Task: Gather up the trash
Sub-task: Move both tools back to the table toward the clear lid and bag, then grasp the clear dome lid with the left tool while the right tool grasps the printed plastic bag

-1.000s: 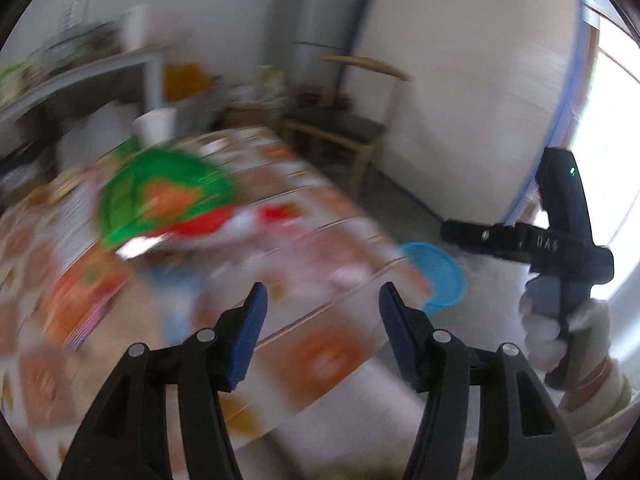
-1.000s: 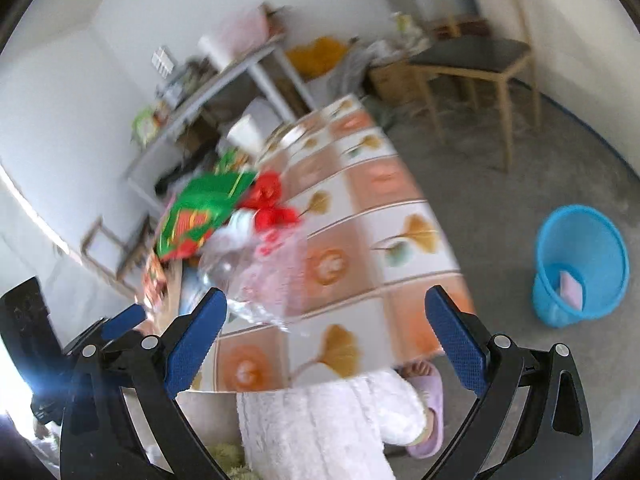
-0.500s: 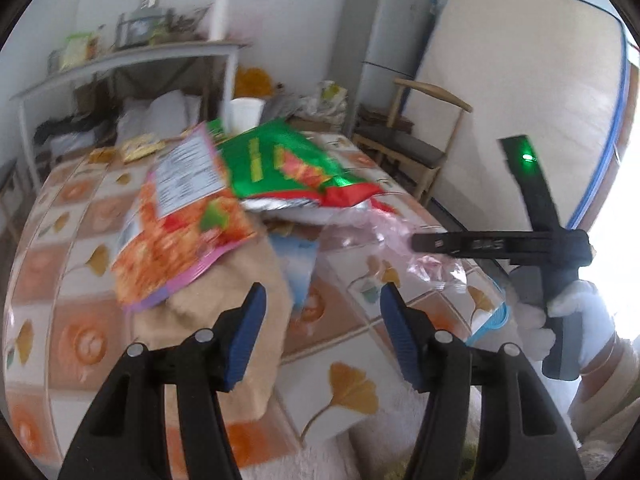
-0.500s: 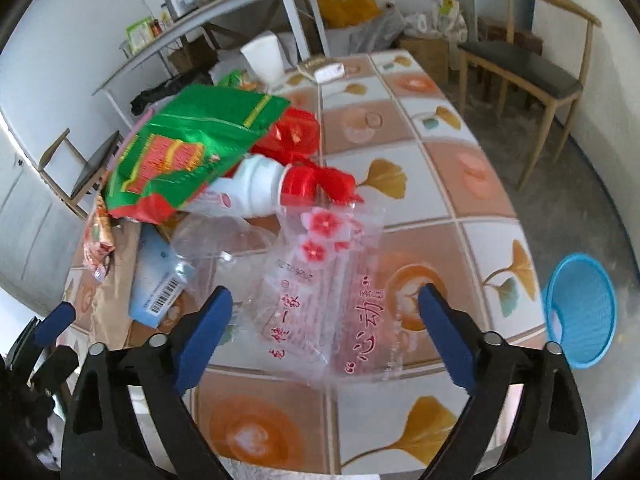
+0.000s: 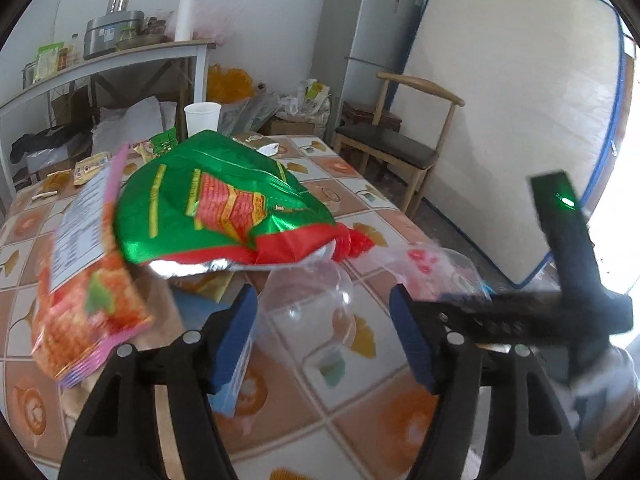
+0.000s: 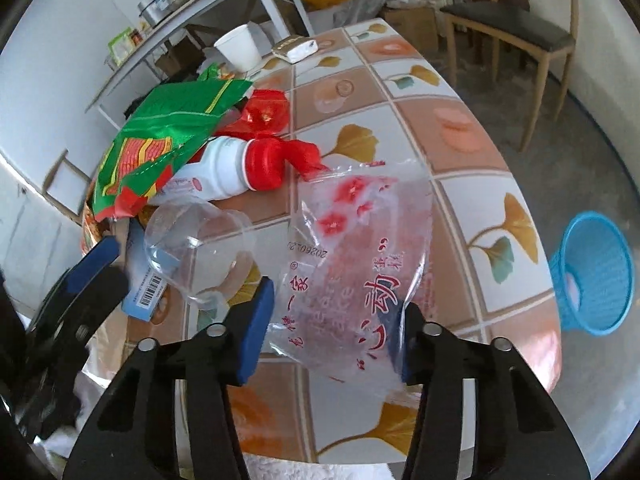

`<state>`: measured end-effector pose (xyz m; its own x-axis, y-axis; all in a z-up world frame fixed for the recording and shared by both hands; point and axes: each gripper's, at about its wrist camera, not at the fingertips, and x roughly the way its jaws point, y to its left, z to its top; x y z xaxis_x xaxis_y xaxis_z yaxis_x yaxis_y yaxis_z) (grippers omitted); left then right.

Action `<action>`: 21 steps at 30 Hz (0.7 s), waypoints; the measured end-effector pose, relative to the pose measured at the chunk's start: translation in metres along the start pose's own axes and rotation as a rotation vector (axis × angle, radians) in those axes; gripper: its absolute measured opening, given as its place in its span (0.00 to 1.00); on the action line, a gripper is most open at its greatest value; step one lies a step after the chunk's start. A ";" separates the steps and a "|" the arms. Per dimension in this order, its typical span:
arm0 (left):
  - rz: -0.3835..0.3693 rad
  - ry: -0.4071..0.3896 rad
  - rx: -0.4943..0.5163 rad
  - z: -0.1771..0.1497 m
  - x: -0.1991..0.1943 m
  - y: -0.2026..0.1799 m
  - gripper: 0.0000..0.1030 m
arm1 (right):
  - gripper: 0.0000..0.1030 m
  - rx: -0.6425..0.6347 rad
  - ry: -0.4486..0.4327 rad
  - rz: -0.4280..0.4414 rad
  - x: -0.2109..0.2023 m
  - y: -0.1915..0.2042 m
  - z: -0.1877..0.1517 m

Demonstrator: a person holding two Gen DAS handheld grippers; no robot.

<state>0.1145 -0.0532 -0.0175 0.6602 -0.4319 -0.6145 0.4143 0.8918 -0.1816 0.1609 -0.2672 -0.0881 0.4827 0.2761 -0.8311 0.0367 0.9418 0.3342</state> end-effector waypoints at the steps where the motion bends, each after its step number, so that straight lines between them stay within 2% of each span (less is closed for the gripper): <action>1: 0.004 0.006 -0.003 0.002 0.005 0.000 0.65 | 0.42 0.017 0.002 0.019 0.000 -0.005 -0.001; 7: 0.076 0.074 -0.026 0.009 0.038 -0.005 0.65 | 0.40 0.067 -0.012 0.082 -0.002 -0.020 -0.002; 11: 0.109 0.086 -0.046 0.010 0.050 -0.009 0.65 | 0.37 0.073 -0.016 0.108 -0.003 -0.022 -0.004; 12: 0.118 0.085 -0.043 0.010 0.052 -0.010 0.60 | 0.36 0.075 -0.016 0.113 -0.003 -0.023 -0.005; 13: 0.121 0.080 -0.041 0.009 0.053 -0.011 0.60 | 0.35 0.076 -0.016 0.119 -0.003 -0.024 -0.005; 21: 0.029 0.114 0.028 -0.009 0.034 -0.031 0.60 | 0.31 0.085 -0.007 0.118 -0.013 -0.030 -0.010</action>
<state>0.1187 -0.0939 -0.0398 0.5969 -0.3866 -0.7031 0.4149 0.8987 -0.1419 0.1443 -0.2976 -0.0917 0.4943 0.3827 -0.7805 0.0531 0.8829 0.4665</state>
